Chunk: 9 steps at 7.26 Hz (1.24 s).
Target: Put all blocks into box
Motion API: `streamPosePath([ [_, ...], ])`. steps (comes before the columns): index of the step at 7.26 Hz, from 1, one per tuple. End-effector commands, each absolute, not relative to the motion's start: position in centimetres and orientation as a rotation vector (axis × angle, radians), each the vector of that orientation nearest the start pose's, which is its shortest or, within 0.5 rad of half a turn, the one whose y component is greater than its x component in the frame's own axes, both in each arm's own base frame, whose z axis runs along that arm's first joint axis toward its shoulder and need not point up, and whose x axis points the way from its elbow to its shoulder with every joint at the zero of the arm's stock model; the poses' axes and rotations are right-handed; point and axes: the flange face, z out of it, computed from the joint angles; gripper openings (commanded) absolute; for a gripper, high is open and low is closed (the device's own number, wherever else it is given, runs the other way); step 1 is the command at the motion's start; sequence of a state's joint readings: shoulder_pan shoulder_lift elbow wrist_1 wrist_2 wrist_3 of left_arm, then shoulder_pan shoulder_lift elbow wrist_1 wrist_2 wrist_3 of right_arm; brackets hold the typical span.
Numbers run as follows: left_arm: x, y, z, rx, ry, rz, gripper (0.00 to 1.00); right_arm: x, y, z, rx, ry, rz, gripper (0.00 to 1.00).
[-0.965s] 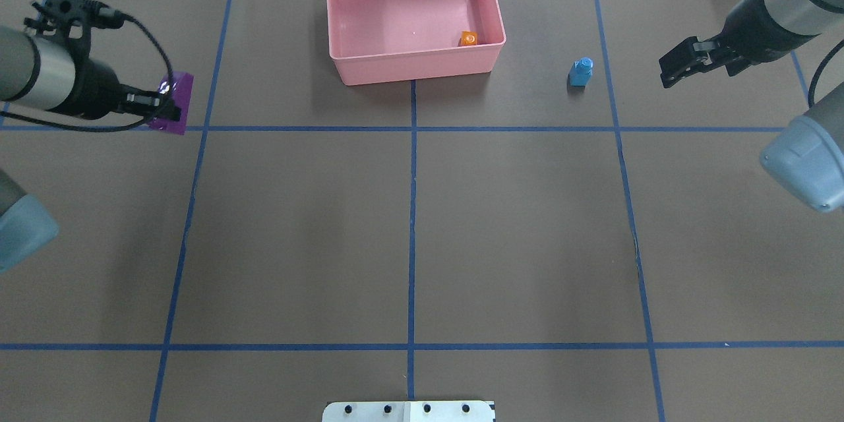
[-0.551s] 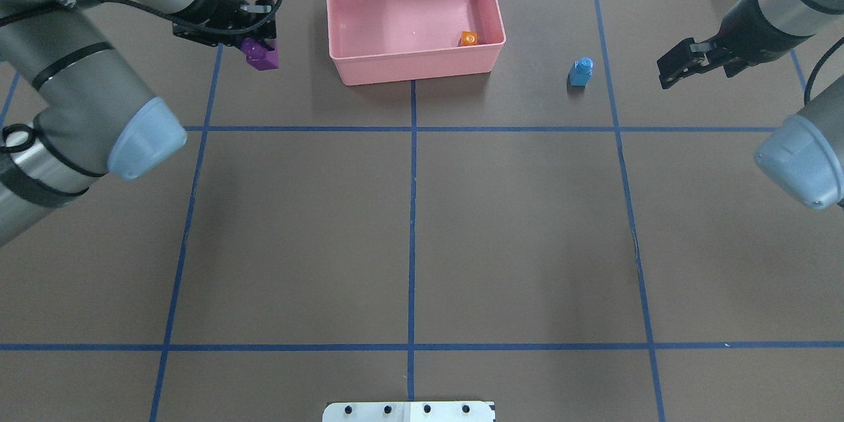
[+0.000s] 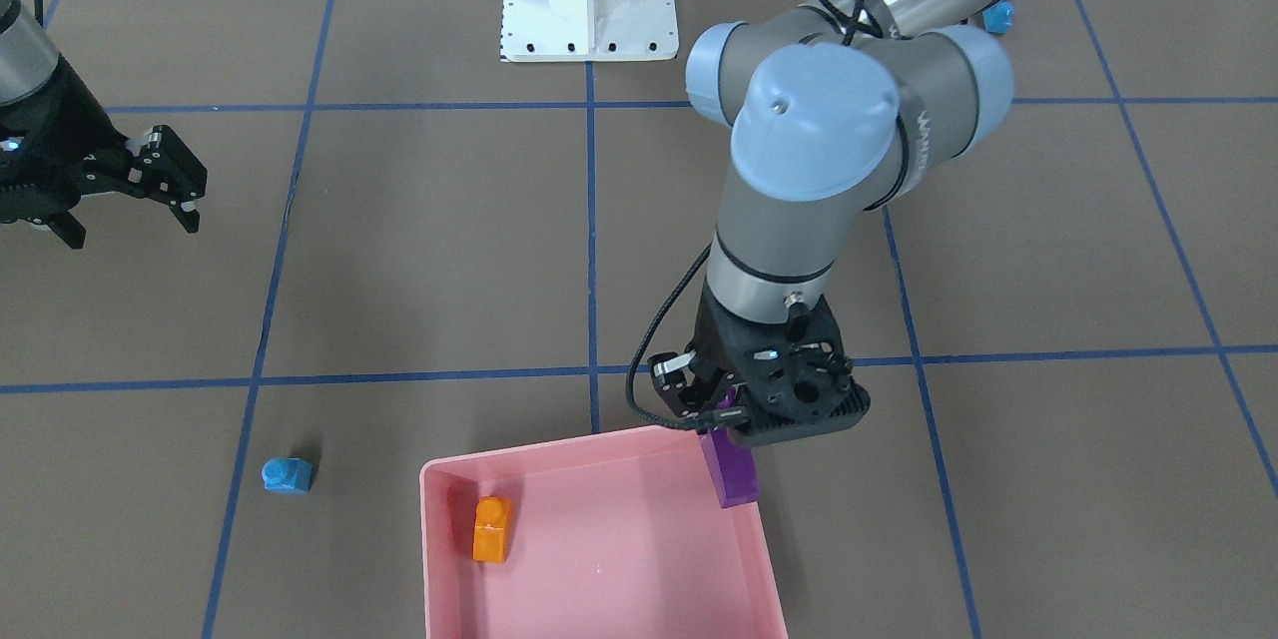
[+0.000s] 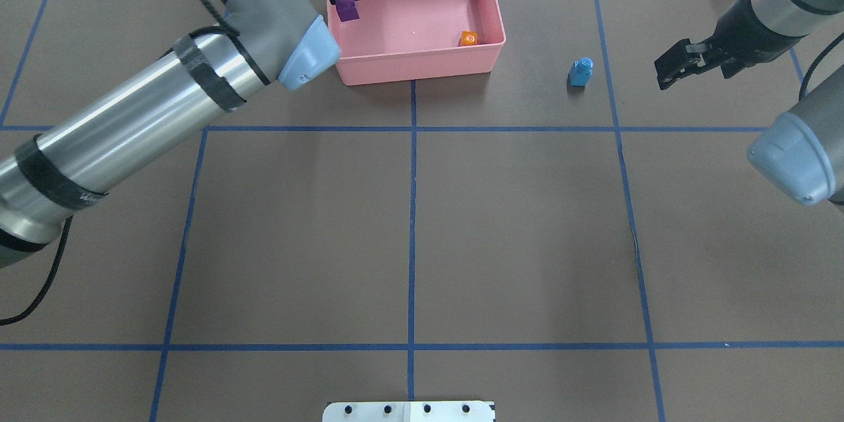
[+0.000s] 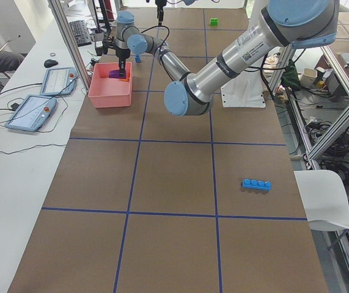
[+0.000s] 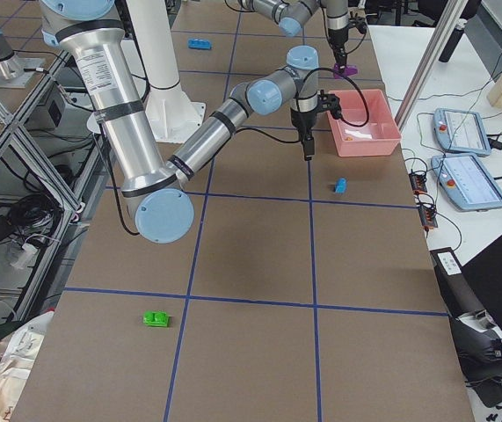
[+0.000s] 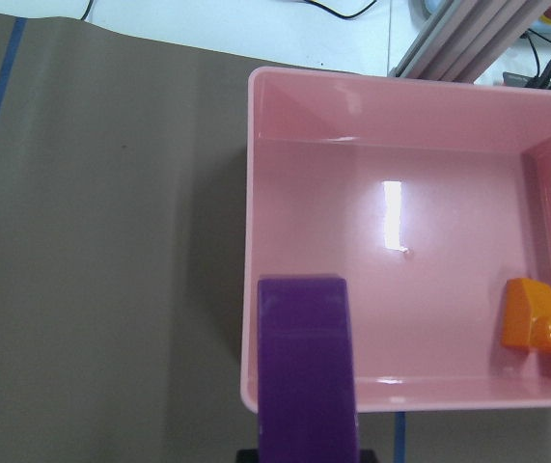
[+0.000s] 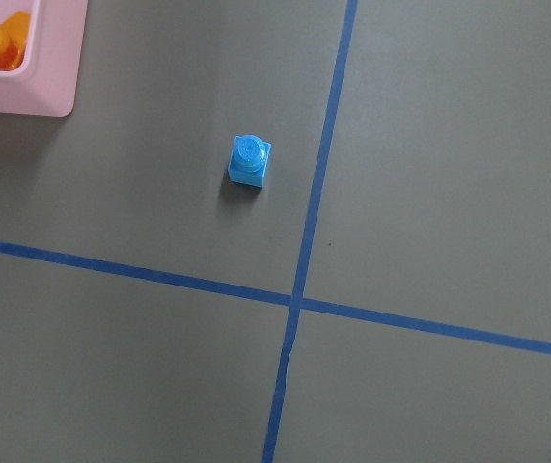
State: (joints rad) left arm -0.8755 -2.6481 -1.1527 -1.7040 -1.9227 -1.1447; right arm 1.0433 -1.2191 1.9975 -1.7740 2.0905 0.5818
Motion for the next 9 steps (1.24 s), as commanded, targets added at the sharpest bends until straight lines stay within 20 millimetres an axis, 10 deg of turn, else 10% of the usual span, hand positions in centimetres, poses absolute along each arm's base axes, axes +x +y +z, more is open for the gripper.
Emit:
streamPosePath([
  [1,50.5,-71.2,16.0,0.240,0.767,-0.299,0.00,-22.1,-54.5,32.8,0.219,-0.730,-0.096,0.99],
  [3,52.0,-70.9,18.0,0.227,0.728,-0.294,0.17,-23.7,-56.4,34.9,0.234,-0.742,-0.102,0.99],
  [5,52.3,-70.5,17.6,0.231,0.736,-0.275,0.94,-25.6,-59.3,34.8,0.216,-0.731,-0.099,0.99],
  [7,52.0,-69.1,15.4,0.277,0.760,-0.202,1.00,-26.6,-60.9,34.3,0.209,-0.727,-0.094,0.99],
  [9,47.3,-65.7,18.9,0.341,0.727,-0.030,1.00,-28.9,-64.7,35.5,0.231,-0.746,-0.081,0.99],
])
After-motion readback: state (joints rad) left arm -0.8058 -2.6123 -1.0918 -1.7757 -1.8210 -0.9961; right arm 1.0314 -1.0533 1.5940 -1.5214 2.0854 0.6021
